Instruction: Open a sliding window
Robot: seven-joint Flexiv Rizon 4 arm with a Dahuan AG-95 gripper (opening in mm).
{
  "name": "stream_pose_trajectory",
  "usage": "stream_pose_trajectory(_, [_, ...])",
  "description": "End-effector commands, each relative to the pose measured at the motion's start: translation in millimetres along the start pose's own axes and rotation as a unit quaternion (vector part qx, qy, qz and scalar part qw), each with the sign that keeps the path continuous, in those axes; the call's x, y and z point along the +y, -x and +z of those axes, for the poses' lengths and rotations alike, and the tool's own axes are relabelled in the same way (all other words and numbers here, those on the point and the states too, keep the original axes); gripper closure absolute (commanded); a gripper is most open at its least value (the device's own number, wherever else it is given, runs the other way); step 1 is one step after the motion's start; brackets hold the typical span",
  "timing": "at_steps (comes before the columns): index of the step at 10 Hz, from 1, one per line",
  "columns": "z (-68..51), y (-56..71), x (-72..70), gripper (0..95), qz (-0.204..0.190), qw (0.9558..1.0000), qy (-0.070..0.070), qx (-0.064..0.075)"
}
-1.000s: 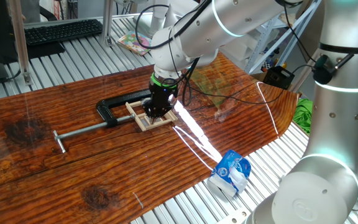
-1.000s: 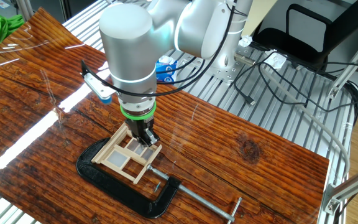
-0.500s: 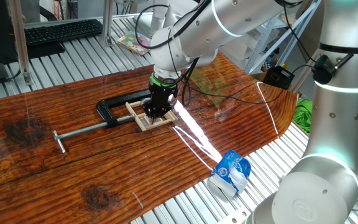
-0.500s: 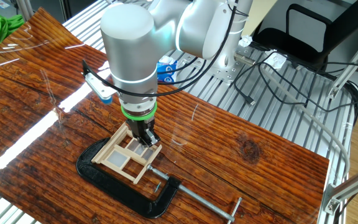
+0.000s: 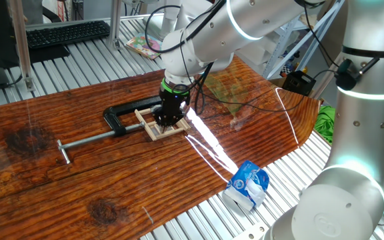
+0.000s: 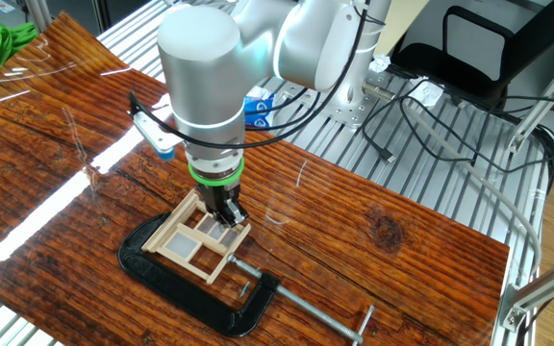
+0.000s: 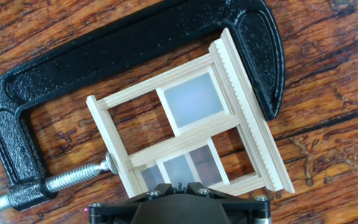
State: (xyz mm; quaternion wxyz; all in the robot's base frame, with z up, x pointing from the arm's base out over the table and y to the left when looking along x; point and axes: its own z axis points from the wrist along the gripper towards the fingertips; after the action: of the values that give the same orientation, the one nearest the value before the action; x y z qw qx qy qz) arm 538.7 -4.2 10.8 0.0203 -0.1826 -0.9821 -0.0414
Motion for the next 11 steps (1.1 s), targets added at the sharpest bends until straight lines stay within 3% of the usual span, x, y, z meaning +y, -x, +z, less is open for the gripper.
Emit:
stream_pose_trajectory(1, [0.7,-2.7,1.7,95.0,0.008,1.0,0.002,0.002])
stream_pose_trajectory(4, [0.3,-4.6,3.3,95.0,0.013,0.9999,0.002,0.003])
stream_pose_trajectory(6, [0.5,-4.2,3.1,95.0,-0.002,1.0,-0.001,0.009])
stream_pose_trajectory(9, [-2.4,-3.0,2.7,95.0,-0.013,0.9997,0.004,0.018])
stream_pose_trajectory(11, [-3.3,-1.9,1.6,95.0,-0.021,0.9997,0.003,0.015])
